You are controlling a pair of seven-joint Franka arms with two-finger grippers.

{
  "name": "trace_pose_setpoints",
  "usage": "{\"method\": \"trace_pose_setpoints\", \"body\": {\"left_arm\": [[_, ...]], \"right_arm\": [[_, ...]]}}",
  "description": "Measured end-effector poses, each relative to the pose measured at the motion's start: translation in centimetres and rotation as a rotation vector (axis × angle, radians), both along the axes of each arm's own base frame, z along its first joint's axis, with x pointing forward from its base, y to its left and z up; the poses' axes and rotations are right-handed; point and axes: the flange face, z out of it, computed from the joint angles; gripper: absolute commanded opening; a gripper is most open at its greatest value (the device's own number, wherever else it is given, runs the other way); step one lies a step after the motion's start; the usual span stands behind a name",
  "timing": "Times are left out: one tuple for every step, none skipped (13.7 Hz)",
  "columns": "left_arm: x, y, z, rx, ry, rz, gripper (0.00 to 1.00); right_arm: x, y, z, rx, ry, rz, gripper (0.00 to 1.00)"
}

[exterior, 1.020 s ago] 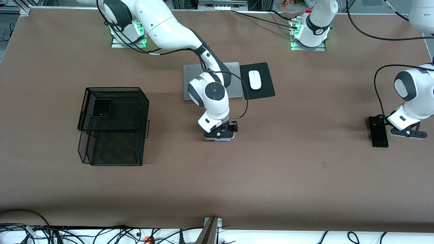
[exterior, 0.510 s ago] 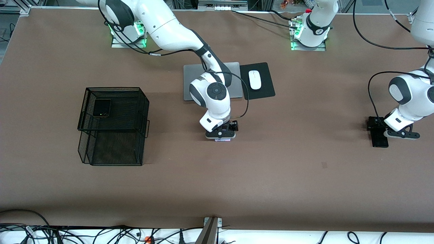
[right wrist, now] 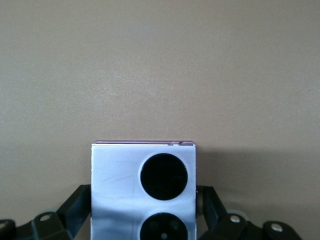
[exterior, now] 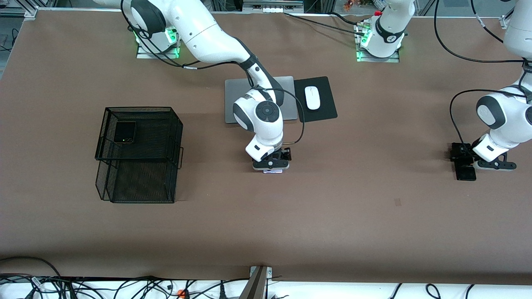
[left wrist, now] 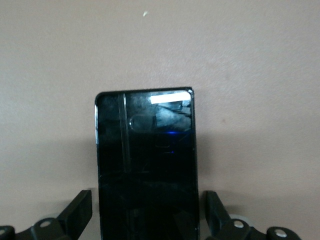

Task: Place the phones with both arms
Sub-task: 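Lower the white phone into the basket while the left gripper carries the slab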

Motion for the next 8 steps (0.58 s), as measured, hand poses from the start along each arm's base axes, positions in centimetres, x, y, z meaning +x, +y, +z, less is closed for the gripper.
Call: {"method": "trace_pose_setpoints", "body": {"left_arm": [[-0.08,0.14,-0.08,-0.013,-0.005,0.023,1.00],[-0.19,0.33,-0.13,-0.026,-0.010,0.048,1.00],[-0.28,0.51,-0.17,-0.035,-0.014,0.065,1.00],[-0.28,0.60,-0.15,-0.040,-0.017,0.075,1.00],[-0.25,0.65,-0.16,-0.044,-0.020,0.083,0.95],[-0.22,0.69,-0.16,-0.047,-0.022,0.089,0.76],[-0.19,0.77,-0.10,-0.049,-0.025,0.096,0.59],[-0.19,0.83,-0.08,-0.051,-0.026,0.099,0.42]], "right_arm": [[-0.04,0.01,-0.08,-0.003,-0.001,0.003,0.98],[-0.06,0.03,-0.08,-0.004,-0.002,0.004,0.98],[-0.06,0.03,-0.08,-0.004,-0.002,0.004,0.98],[-0.06,0.03,-0.08,-0.004,-0.002,0.004,0.90],[-0.06,0.03,-0.09,-0.005,-0.002,0.004,0.69],[-0.02,-0.02,-0.07,-0.007,-0.004,0.005,0.44],[-0.03,0.06,0.29,-0.006,-0.004,0.004,0.27],[-0.07,0.08,0.19,-0.007,-0.004,0.005,0.15]]}}
